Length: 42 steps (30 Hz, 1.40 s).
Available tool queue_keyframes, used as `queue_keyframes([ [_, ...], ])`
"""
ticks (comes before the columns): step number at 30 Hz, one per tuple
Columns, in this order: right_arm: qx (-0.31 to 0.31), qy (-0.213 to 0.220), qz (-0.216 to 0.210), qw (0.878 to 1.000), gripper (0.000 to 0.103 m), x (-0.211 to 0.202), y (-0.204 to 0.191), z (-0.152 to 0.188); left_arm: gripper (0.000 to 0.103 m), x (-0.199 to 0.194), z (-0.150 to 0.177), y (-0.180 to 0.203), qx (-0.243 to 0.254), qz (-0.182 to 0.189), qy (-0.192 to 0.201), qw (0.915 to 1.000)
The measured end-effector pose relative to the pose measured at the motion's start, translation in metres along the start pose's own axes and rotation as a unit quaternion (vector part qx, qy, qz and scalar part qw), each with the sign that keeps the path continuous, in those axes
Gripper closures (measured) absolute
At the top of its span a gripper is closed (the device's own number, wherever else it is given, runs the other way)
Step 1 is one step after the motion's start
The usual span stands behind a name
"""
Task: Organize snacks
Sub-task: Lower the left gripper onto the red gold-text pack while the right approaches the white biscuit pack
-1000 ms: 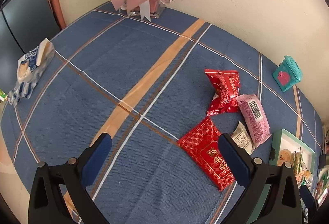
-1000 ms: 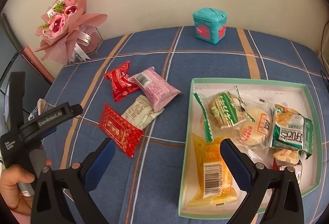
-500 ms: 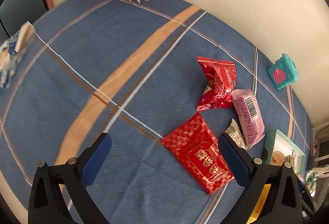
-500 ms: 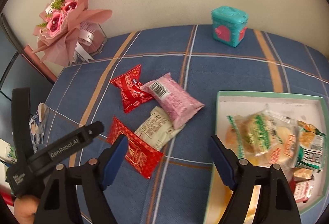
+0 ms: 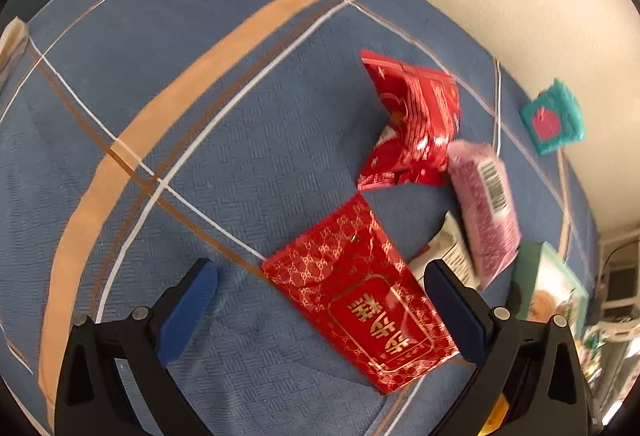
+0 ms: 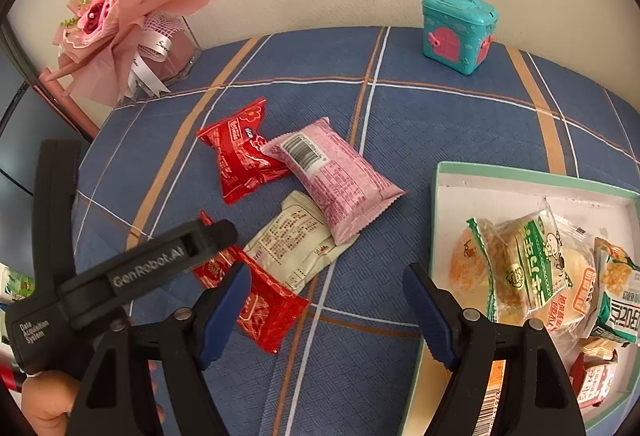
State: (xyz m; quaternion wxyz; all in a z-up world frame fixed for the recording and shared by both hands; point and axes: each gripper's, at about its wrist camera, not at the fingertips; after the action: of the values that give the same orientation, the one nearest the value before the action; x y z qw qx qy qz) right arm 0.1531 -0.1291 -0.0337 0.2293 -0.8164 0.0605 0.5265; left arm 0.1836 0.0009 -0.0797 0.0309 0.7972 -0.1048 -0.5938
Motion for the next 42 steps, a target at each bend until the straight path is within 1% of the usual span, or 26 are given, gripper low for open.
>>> queue_keyframes([
  [3, -0.001, -0.001, 0.002, 1.000, 0.023, 0.000, 0.002, 0.001, 0.000, 0.002, 0.000, 0.004, 0.010, -0.014, -0.002, 0.9998],
  [7, 0.000, 0.000, 0.001, 1.000, 0.023, -0.001, 0.003, 0.000, 0.000, 0.002, 0.002, -0.002, 0.009, -0.056, -0.009, 0.9983],
  [9, 0.002, 0.000, -0.001, 1.000, 0.023, -0.001, 0.003, 0.000, 0.000, 0.001, 0.002, -0.011, -0.005, -0.081, -0.012, 0.9967],
  [12, 0.002, -0.001, 0.001, 1.000, 0.024, 0.002, -0.001, -0.001, 0.000, -0.004, 0.002, -0.022, -0.029, -0.092, -0.005, 0.9953],
  [15, 0.005, -0.004, 0.004, 1.000, 0.025, 0.009, -0.007, -0.003, 0.000, -0.009, 0.001, -0.030, -0.048, -0.093, 0.004, 0.9945],
  [18, 0.021, -0.018, 0.002, 1.000, 0.026, 0.022, -0.013, -0.006, 0.000, -0.012, 0.004, -0.041, -0.061, -0.094, 0.011, 0.9936],
  [21, 0.047, -0.033, 0.003, 0.998, 0.028, 0.038, -0.017, -0.011, 0.000, -0.012, 0.003, -0.047, -0.069, -0.095, 0.012, 0.9930],
  [23, 0.059, -0.038, 0.006, 0.997, 0.028, 0.046, -0.020, -0.012, 0.000, -0.014, 0.005, -0.058, -0.074, -0.094, 0.012, 0.9927],
  [25, 0.072, -0.042, 0.005, 0.997, 0.027, 0.053, -0.025, -0.014, 0.000, -0.014, 0.004, -0.061, -0.077, -0.093, 0.012, 0.9926],
  [28, 0.085, -0.046, 0.019, 0.995, 0.027, 0.065, -0.030, -0.016, 0.000, -0.015, 0.004, -0.069, -0.080, -0.104, 0.013, 0.9912],
  [31, 0.072, -0.044, 0.038, 0.996, 0.027, 0.072, -0.036, -0.016, 0.000, -0.013, 0.005, -0.076, -0.090, -0.093, 0.013, 0.9915],
  [34, 0.052, -0.041, 0.050, 0.997, 0.027, 0.074, -0.042, -0.015, 0.000, -0.014, 0.002, -0.075, -0.085, -0.093, 0.012, 0.9919],
  [39, 0.035, -0.041, 0.060, 0.997, 0.029, 0.073, -0.040, -0.010, 0.000, -0.012, 0.001, -0.061, -0.073, -0.081, 0.007, 0.9940],
  [40, 0.031, -0.042, 0.060, 0.997, 0.030, 0.072, -0.038, -0.008, 0.000, -0.012, 0.001, -0.059, -0.071, -0.077, 0.006, 0.9945],
  [42, 0.024, -0.042, 0.060, 0.997, 0.036, 0.070, -0.036, -0.004, 0.000, -0.010, 0.001, -0.054, -0.065, -0.066, 0.002, 0.9957],
])
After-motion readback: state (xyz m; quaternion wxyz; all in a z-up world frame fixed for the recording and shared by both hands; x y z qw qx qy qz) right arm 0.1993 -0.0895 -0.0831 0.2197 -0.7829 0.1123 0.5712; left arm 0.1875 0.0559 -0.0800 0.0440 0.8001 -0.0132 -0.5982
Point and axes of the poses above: each gripper's, at about its wrist camera, not at the fingertips, and x roughly the way its jaws point, y to its right, z to its underside, and after that the axes turned 15 degrees about x, right-handed
